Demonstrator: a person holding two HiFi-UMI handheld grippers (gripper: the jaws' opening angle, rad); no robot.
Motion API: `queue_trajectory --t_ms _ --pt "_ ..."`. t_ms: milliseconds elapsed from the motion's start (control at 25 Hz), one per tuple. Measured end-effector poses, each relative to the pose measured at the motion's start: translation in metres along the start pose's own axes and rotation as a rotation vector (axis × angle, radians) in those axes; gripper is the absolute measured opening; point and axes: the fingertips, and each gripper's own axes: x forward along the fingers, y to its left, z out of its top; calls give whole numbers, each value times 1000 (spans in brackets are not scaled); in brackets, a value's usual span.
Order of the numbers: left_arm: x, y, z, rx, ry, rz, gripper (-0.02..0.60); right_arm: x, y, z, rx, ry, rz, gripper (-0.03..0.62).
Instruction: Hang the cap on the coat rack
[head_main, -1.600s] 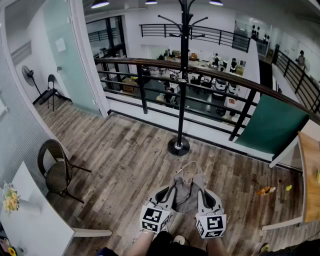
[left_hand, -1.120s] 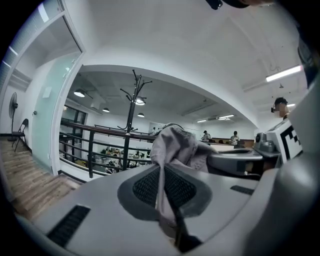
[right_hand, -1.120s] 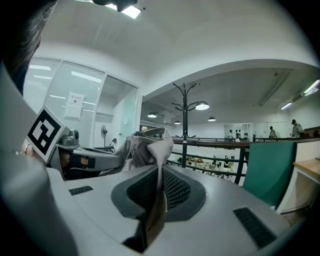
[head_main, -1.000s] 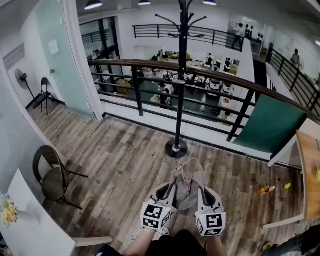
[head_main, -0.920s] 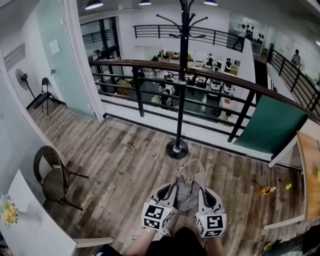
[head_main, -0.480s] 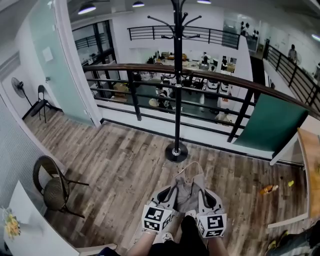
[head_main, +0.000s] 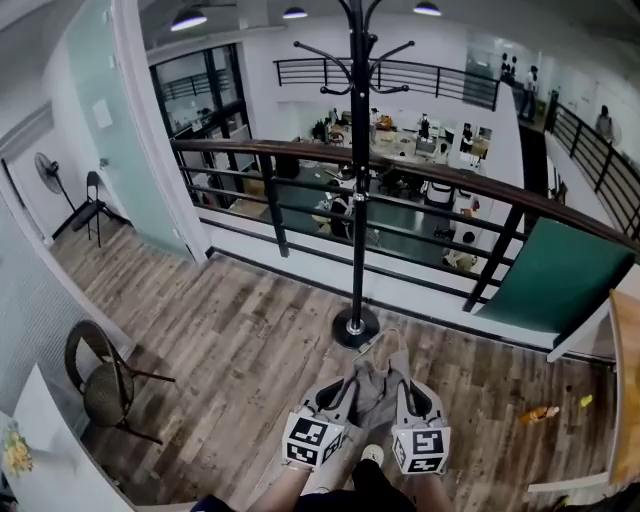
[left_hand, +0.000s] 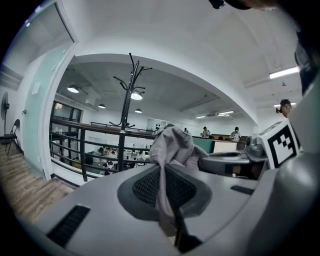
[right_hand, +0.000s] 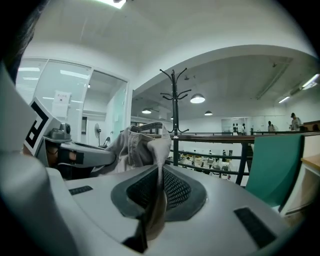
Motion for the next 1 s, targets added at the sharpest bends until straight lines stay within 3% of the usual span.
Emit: queue_trajectory --t_ms 480,1000 --pt "119 4 35 -13 -47 60 23 73 -101 31 -68 -58 63 32" --pt "166 14 35 -8 -13 46 23 104 -132 23 -37 -30 20 32"
